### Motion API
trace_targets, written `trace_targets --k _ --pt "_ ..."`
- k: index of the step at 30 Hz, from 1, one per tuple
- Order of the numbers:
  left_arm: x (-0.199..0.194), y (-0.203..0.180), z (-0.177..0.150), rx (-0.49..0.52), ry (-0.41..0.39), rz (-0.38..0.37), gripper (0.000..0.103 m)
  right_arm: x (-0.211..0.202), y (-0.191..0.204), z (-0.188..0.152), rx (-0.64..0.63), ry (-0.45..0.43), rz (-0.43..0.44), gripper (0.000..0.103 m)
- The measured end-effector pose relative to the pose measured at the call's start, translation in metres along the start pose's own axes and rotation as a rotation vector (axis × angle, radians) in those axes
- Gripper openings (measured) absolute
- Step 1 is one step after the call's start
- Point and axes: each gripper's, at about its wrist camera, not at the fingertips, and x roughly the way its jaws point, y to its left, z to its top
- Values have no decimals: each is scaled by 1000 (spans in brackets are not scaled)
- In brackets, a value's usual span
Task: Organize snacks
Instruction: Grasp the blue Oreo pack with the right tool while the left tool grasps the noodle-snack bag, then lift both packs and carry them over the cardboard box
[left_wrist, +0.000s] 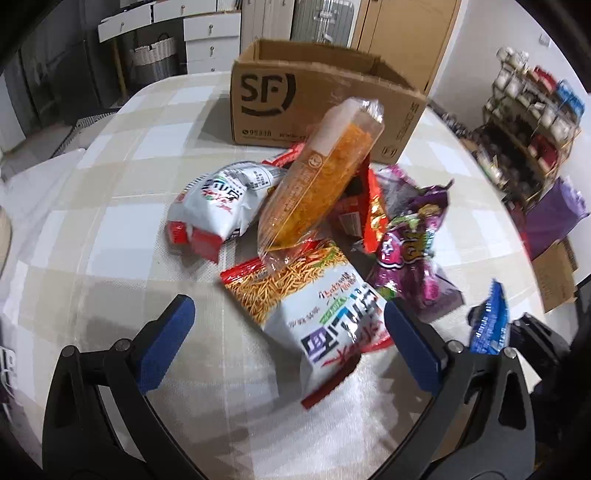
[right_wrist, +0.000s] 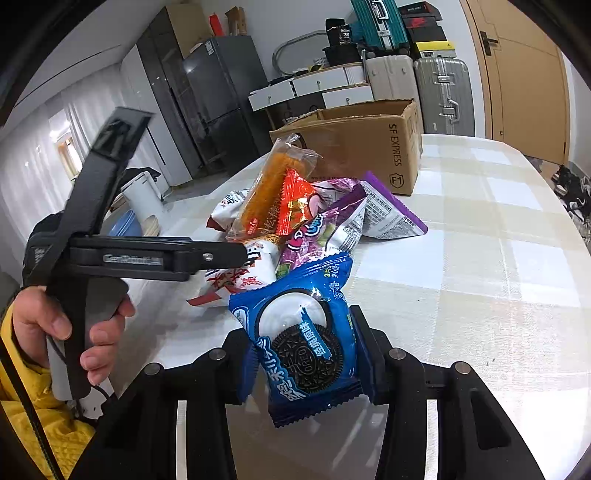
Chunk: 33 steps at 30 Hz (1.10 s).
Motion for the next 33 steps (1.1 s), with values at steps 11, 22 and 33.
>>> trace_targets --k 11,22,33 --pt "28 6 13 -131 96 -110 100 1 -5 -3 29 -13 68 45" --pt "-3 7 6 -38 37 -227 52 1 -5 -3 46 -12 69 45" --pt "-39 31 -7 -38 10 -260 43 3 -7 -3 80 2 37 45"
